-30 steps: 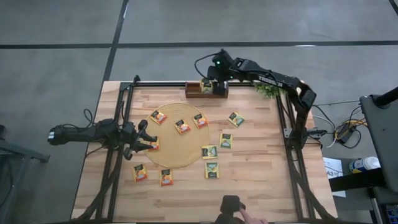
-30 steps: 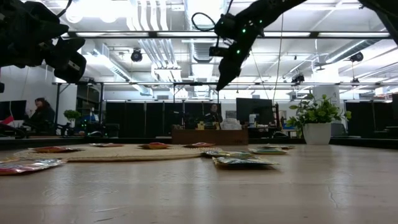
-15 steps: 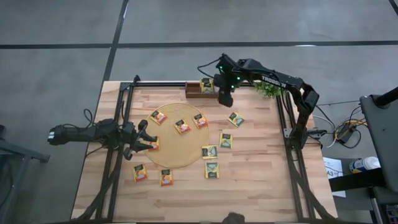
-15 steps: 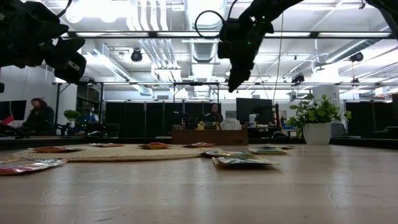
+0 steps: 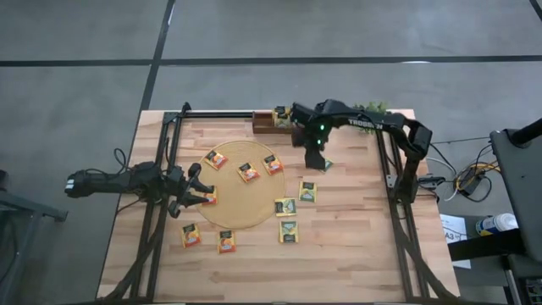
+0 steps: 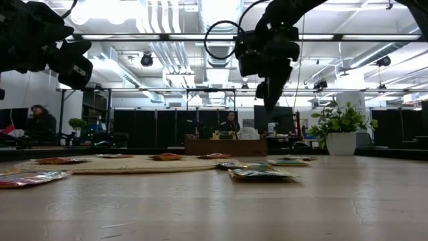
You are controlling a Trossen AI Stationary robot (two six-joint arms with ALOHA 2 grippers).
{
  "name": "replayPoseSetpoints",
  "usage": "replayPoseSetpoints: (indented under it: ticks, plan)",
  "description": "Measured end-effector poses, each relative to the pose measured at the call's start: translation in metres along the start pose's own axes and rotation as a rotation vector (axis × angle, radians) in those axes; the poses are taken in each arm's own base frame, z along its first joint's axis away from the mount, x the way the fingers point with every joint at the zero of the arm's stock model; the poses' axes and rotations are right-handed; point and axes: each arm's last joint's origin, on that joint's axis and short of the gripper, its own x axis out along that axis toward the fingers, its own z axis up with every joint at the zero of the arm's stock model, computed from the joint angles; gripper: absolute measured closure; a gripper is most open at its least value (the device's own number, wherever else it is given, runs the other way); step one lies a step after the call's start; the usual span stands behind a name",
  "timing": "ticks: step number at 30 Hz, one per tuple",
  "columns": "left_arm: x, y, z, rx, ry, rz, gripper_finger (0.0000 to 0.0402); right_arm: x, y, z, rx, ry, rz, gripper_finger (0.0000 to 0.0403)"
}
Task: Pick & Place Tea
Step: Put the yellow tea bag into the middle section of the wooden organizer
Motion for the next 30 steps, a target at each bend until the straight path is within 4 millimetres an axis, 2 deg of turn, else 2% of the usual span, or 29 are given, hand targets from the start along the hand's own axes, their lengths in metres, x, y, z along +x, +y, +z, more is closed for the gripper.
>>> replayPoseSetpoints:
  ticks: [5,12,21,30]
  plan:
    - [0.000,0.000,0.000,0.000,0.000,0.000,0.0264,0.029,0.011,-0.010,-0.003,0.102,-0.056,0.0179]
    - [0.000,0.000,0.000,0.000,0.000,-0.001,0.0264,0.063,0.016,-0.022,0.032,0.117,-0.070,0.0179]
    - [0.000,0.000,0.000,0.000,0.000,0.000,0.0264,0.091,0.025,-0.032,0.013,0.139,-0.215,0.0179]
    - [0.000,0.000,0.000,0.000,0.000,0.000,0.0264,0.113,0.024,-0.051,0.102,0.127,-0.200,0.0179]
